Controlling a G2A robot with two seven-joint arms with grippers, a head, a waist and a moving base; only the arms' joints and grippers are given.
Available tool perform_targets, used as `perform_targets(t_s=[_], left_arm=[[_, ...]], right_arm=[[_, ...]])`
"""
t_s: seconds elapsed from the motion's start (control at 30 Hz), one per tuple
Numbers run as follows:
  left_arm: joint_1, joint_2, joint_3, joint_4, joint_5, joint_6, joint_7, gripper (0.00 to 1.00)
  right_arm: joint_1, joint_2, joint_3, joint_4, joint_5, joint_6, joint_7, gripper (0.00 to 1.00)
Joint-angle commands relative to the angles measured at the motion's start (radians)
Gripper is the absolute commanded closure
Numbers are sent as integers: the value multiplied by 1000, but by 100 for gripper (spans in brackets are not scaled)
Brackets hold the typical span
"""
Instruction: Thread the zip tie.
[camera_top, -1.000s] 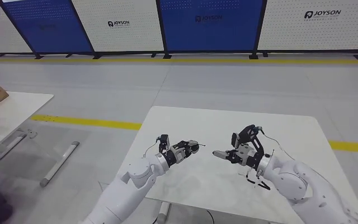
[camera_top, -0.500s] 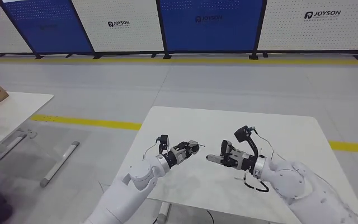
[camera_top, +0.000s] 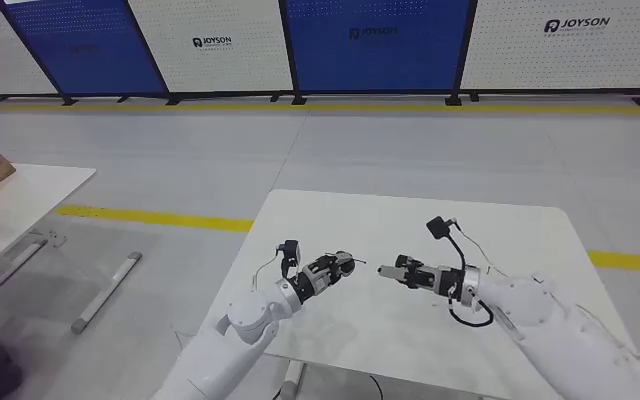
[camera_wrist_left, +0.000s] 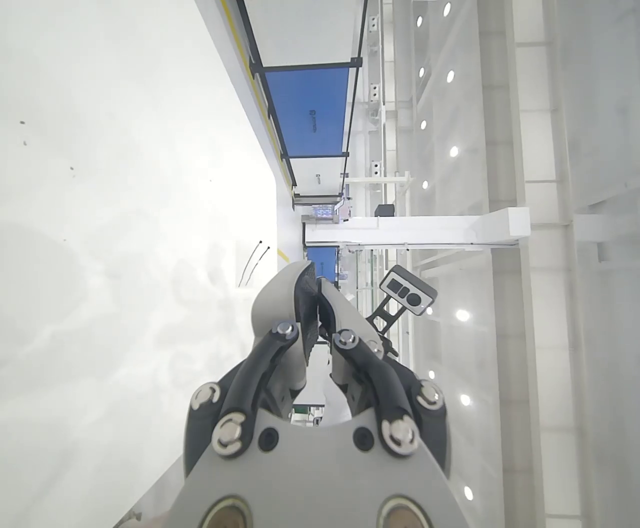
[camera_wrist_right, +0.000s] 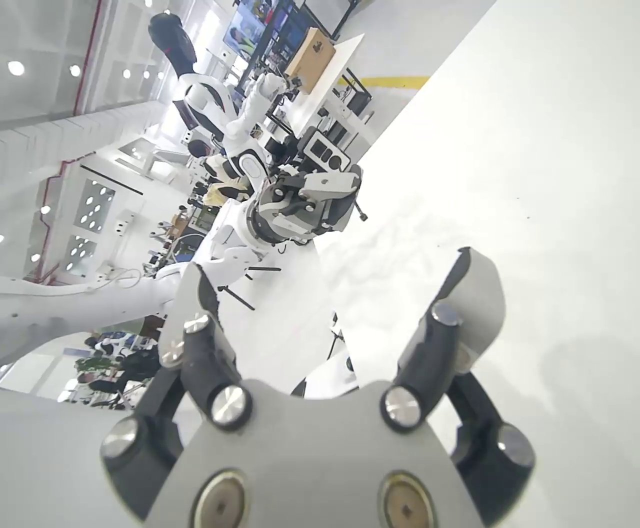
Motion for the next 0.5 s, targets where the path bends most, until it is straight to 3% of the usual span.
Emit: perform_targets(t_s=[0.0, 0.13, 0.23, 0.47], left_arm=[[1, -2, 9, -5, 10, -1, 3, 100], [2, -1, 14, -20, 21, 6, -14, 100], [6, -2, 7, -27, 8, 7, 1, 100], [6, -2, 7, -27, 8, 7, 1, 100]], right_arm=[[-3, -3, 0, -4, 3, 0, 16, 0], [14, -23, -16, 49, 128, 0, 119, 0], [42, -44, -30, 113, 166, 0, 138, 0], [42, -44, -30, 113, 166, 0, 138, 0]])
